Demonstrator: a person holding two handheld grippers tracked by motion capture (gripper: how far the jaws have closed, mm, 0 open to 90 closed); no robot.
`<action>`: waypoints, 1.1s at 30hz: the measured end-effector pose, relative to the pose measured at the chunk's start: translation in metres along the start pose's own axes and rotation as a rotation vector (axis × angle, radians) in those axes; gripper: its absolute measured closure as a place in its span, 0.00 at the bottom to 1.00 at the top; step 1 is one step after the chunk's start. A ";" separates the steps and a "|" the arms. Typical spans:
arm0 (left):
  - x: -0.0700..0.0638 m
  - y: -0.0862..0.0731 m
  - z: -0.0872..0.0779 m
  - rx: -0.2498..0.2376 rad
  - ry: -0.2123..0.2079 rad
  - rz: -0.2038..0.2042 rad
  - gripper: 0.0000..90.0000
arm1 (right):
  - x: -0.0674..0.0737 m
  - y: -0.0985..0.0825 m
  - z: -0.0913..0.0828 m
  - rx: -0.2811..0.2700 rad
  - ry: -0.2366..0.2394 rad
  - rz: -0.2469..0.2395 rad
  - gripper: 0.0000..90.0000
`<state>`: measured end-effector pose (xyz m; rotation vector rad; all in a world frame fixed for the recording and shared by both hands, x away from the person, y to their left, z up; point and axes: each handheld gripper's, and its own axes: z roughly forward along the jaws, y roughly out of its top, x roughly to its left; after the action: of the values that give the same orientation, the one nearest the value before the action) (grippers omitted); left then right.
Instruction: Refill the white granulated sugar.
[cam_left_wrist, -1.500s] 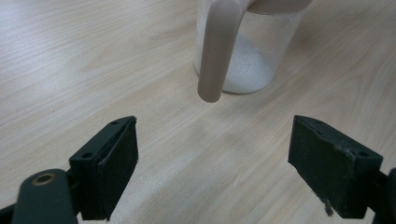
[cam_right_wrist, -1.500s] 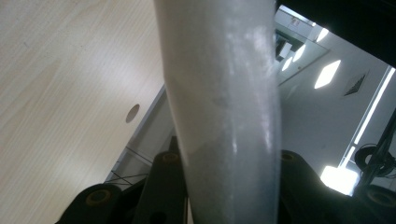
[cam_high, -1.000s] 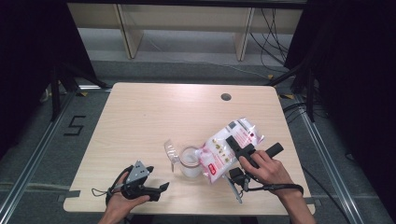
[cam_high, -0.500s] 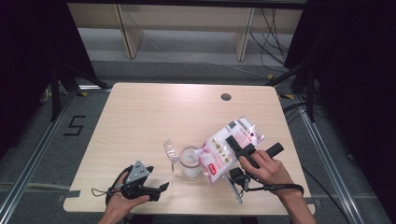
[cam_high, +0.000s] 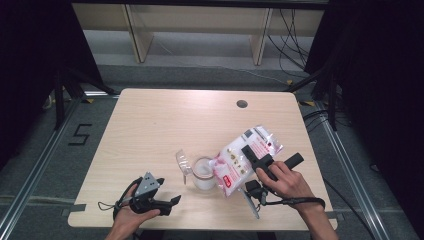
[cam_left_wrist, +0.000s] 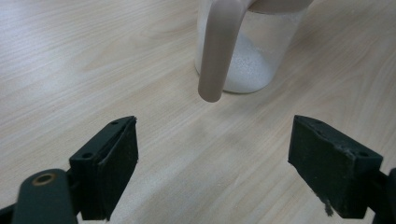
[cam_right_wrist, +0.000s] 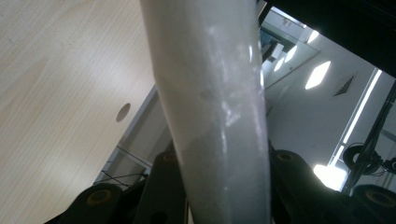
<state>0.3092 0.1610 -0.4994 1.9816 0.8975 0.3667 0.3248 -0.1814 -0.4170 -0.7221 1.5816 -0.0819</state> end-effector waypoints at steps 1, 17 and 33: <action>0.000 0.000 0.000 -0.006 0.002 -0.001 0.17 | 0.000 0.000 0.000 0.000 0.000 0.000 0.85; 0.000 0.000 -0.001 0.003 0.006 -0.003 0.17 | 0.000 0.001 0.000 0.002 -0.002 0.000 0.87; 0.001 0.000 -0.001 0.004 -0.002 0.010 0.17 | 0.001 0.000 0.001 -0.007 -0.003 0.005 0.87</action>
<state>0.3092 0.1620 -0.4988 1.9906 0.8884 0.3682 0.3256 -0.1820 -0.4179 -0.7229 1.5818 -0.0715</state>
